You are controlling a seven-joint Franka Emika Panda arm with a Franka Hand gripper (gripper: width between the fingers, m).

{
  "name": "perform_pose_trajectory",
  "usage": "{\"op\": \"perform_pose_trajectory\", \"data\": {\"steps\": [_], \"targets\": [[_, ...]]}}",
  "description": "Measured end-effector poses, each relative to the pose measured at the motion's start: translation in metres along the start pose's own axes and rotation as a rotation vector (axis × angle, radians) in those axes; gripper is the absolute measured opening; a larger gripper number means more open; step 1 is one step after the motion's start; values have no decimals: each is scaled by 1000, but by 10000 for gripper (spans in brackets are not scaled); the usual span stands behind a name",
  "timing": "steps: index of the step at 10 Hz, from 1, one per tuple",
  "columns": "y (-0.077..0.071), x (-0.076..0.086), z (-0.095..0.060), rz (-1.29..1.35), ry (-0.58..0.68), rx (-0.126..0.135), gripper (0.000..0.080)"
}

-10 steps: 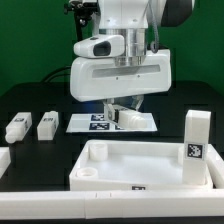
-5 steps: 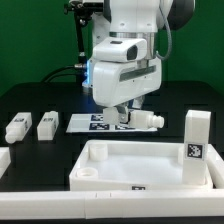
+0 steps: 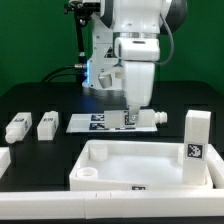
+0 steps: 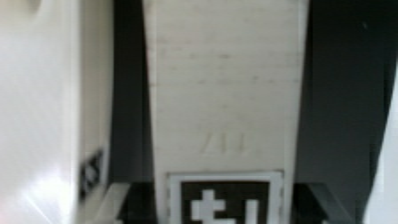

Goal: Assemble desk

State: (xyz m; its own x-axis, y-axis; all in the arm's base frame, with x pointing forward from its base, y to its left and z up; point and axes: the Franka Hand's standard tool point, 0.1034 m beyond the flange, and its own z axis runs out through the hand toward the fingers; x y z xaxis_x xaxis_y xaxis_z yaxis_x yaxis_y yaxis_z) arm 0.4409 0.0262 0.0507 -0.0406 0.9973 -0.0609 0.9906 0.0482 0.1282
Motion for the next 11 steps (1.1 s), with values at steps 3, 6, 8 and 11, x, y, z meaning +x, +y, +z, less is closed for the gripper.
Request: {"op": "perform_pose_trajectory", "data": {"steps": [3, 6, 8, 11], "targets": [[-3, -10, -2, -330, -9, -17, 284], [-8, -8, 1, -507, -17, -9, 284], [-10, -7, 2, -610, -22, -5, 284], [-40, 24, 22, -844, 1, 57, 284]]}}
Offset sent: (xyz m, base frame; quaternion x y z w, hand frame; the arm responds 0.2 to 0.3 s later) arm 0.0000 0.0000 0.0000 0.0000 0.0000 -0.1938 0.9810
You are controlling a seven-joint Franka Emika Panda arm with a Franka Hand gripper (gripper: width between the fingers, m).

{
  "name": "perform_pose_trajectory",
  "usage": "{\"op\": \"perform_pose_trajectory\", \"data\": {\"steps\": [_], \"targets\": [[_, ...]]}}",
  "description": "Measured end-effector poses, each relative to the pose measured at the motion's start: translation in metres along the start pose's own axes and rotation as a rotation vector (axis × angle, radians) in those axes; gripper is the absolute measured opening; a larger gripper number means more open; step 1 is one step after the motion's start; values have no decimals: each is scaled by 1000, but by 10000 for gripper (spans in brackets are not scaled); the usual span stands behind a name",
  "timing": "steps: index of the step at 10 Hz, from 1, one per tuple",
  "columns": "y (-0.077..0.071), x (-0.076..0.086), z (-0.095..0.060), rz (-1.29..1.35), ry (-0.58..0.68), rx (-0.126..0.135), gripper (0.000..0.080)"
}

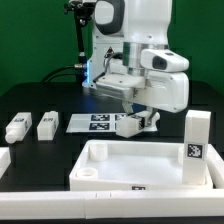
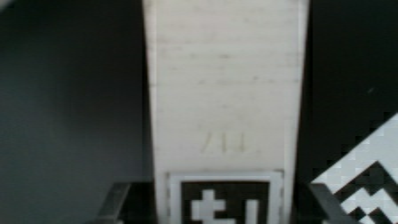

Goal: Assemble desk

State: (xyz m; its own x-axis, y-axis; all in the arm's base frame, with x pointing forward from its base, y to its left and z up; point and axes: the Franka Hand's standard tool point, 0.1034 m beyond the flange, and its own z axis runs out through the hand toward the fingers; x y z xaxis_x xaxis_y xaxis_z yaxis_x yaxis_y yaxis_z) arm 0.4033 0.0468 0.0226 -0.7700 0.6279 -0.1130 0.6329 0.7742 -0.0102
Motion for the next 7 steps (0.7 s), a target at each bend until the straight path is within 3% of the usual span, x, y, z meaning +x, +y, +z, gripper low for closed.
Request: {"op": "perform_pose_trajectory", "data": {"steps": [1, 7], "targets": [[-2, 0, 2, -63, 3, -32, 284], [-8, 0, 3, -224, -1, -22, 290]]}}
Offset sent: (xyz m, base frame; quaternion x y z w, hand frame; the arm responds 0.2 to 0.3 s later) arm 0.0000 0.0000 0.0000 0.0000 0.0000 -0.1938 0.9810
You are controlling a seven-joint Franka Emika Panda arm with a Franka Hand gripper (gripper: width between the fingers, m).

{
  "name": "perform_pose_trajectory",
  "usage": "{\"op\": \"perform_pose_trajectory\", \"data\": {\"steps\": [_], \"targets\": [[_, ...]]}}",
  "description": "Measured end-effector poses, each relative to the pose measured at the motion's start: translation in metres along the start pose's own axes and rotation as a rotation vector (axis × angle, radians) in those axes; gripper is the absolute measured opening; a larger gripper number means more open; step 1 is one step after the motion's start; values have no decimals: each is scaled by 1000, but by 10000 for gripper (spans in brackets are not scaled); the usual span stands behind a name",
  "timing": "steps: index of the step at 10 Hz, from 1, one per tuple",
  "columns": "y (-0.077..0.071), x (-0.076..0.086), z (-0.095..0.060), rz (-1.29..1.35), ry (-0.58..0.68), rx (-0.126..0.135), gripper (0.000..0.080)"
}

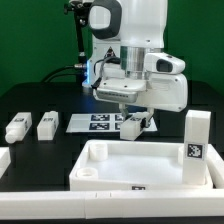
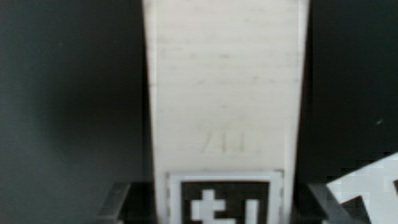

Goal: Assemble desk

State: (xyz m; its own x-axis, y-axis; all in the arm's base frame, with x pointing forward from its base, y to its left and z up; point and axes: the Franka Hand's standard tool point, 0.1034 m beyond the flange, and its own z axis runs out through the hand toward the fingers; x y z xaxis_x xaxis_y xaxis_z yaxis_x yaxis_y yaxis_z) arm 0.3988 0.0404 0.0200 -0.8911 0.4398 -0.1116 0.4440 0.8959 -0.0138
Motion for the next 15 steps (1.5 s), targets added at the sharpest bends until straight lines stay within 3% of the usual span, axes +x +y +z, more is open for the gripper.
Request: {"op": "perform_pose_trajectory", "data": {"steps": [1, 3, 5, 7, 8, 12, 15], "targets": [[0, 0, 0, 1, 0, 0, 290], [3, -5, -7, 24, -14, -8, 602], [8, -21, -30, 68, -57, -26, 641], [21, -36, -46, 236, -94, -77, 647], [22, -39, -48, 316, -95, -92, 649], [20, -38, -47, 511, -84, -95, 649], [21, -41, -44, 939, -54, -109, 649]]}}
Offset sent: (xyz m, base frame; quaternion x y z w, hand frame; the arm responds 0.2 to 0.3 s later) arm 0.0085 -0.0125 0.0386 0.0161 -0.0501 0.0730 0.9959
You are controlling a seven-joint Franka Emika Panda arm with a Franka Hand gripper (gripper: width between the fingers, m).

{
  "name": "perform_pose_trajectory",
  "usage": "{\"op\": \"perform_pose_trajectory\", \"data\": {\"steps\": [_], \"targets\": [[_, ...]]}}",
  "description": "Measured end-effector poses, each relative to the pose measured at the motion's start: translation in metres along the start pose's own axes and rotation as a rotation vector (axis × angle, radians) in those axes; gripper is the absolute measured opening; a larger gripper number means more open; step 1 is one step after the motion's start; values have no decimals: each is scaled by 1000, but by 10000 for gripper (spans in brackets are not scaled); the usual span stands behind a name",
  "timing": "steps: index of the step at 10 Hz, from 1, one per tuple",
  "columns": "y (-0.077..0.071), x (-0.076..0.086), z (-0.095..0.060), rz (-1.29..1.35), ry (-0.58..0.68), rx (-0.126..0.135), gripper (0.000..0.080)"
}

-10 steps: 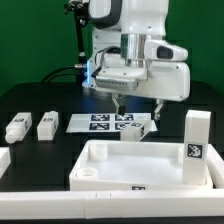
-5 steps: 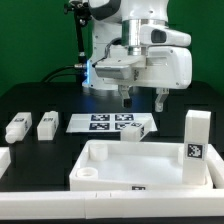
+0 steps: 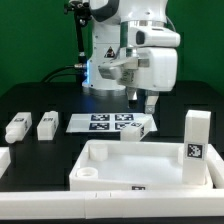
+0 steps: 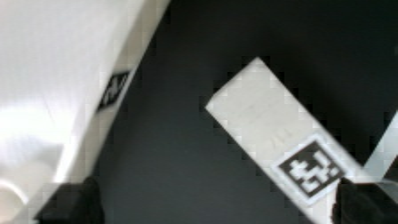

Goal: Assemble desk

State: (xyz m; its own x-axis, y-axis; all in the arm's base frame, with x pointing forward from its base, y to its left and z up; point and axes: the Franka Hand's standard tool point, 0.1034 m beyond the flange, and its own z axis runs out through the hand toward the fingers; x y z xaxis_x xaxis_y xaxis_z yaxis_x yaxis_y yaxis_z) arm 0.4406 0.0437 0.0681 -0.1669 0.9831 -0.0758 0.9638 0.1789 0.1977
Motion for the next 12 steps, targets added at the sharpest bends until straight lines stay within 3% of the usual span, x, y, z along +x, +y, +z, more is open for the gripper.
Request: {"op": "perform_pose_trajectory", "data": {"steps": [2, 3, 4, 5, 7, 8, 10, 12], "targets": [[2, 21, -1, 407, 6, 10, 649], [2, 25, -2, 425, 20, -4, 649], [-5, 22, -2, 451, 44, -26, 649], [-6, 21, -1, 557, 37, -12, 649], [-5, 21, -1, 650, 38, -9, 649], [-3, 19, 0, 765, 28, 4, 649], [15, 16, -1, 976, -10, 40, 649], [20, 19, 0, 1333, -89, 128, 649]]}}
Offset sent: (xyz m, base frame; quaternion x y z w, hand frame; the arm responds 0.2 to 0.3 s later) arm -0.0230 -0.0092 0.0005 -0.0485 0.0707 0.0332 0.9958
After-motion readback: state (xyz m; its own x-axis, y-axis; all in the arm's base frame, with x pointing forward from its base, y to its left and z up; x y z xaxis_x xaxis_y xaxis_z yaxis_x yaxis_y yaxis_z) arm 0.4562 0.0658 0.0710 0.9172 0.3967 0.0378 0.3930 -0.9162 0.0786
